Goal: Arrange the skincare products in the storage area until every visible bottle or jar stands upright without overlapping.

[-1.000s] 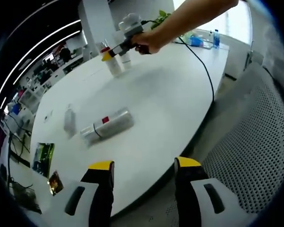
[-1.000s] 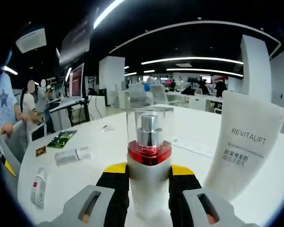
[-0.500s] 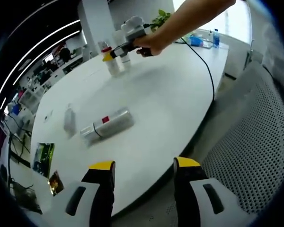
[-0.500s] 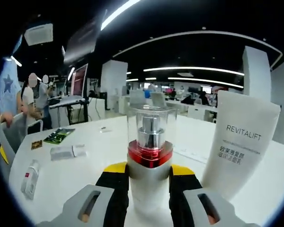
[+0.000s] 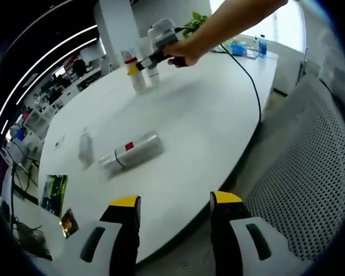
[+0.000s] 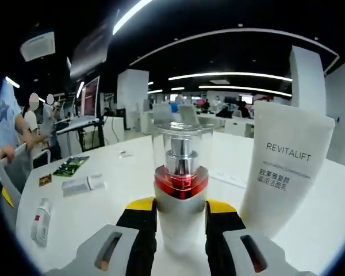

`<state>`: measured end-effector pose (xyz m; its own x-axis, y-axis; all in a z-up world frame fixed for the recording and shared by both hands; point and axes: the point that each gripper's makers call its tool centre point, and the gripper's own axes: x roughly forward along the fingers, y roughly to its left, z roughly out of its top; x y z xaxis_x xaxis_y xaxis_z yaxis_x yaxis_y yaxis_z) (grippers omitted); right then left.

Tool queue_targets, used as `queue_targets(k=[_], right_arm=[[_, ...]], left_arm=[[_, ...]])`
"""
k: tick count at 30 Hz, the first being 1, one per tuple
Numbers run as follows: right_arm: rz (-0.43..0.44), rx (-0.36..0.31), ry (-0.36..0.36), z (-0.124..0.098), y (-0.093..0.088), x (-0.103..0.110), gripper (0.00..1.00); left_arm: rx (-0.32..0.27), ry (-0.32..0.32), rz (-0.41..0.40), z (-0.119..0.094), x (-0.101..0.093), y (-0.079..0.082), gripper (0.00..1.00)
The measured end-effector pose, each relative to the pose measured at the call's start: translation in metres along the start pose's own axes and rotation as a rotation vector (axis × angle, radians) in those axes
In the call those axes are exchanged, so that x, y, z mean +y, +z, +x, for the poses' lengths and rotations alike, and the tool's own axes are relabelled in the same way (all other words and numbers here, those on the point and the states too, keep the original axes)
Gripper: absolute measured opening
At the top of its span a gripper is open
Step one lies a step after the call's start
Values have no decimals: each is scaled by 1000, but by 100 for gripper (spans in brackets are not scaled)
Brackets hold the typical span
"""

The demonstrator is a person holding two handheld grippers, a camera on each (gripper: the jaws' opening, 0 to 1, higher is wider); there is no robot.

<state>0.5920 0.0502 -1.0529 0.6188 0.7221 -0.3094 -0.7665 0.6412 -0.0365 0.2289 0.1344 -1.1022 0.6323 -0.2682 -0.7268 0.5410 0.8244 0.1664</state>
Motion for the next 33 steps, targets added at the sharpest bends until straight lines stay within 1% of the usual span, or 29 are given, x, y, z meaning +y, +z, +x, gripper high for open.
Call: queue_targets(k=[12, 18, 20, 22, 26, 28, 33], right_arm=[[5, 20, -12, 12, 4, -7, 25], [33, 29, -12, 10, 3, -8, 26], [45, 14, -13, 6, 6, -7, 27], [57, 17, -13, 3, 3, -8, 29], [80, 16, -22, -9, 1, -5, 30], [97, 4, -31, -18, -1, -4, 29], [134, 8, -64, -44, -10, -2, 27]], left_arm=[[-1, 4, 1, 0, 1, 0, 44], [2, 4, 2, 0, 1, -1, 44], [3, 5, 3, 0, 1, -1, 44], [1, 5, 2, 0, 1, 0, 44], [0, 7, 4, 0, 1, 0, 44], [0, 8, 4, 0, 1, 0, 44], [-2, 7, 9, 0, 1, 0, 43]])
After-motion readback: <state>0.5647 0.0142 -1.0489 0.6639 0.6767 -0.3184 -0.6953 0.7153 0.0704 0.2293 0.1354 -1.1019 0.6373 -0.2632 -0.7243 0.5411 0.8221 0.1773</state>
